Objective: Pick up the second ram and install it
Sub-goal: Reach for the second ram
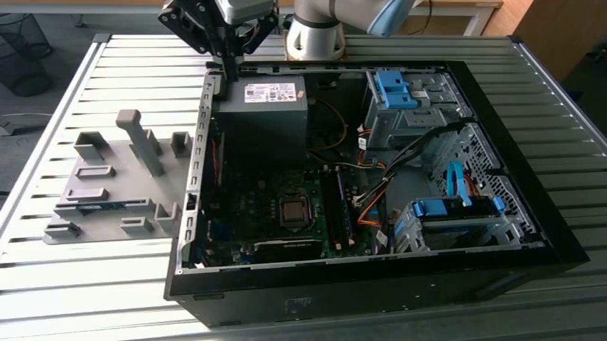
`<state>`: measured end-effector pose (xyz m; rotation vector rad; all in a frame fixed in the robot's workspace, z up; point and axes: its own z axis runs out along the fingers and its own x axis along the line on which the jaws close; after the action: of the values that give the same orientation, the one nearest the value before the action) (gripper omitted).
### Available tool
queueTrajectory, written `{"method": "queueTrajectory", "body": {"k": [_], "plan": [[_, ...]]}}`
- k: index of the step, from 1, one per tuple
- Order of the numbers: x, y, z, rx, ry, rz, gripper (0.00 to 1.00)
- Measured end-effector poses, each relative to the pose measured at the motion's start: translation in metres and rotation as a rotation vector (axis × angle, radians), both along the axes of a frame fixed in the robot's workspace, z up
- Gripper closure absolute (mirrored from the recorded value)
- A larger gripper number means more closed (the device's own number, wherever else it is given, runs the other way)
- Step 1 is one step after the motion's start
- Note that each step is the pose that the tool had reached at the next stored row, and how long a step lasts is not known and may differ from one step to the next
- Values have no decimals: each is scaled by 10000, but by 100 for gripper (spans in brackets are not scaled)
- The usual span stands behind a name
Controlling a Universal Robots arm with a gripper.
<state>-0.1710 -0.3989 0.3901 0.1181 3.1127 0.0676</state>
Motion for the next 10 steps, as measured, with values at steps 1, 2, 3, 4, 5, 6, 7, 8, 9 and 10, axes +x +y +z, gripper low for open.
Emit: {"method": "queueTrajectory", "body": {"k": [1, 2, 3, 4, 5, 6, 7, 8, 9, 10], "plan": [[-3, 0, -1, 0, 1, 0, 89], [-5, 0, -2, 0, 1, 0, 89], [-8, 0, -3, 0, 3, 0, 89], [-10, 0, -3, -1, 5, 1, 89], [-13, 0, -5, 0, 5, 0, 89], [-17, 0, -6, 0, 6, 0, 89], [-20, 0, -7, 0, 6, 0, 89], [-22, 0, -8, 0, 8, 1, 89], [-25, 0, -9, -1, 9, 1, 89], [-28, 0, -10, -1, 11, 0, 89]]}}
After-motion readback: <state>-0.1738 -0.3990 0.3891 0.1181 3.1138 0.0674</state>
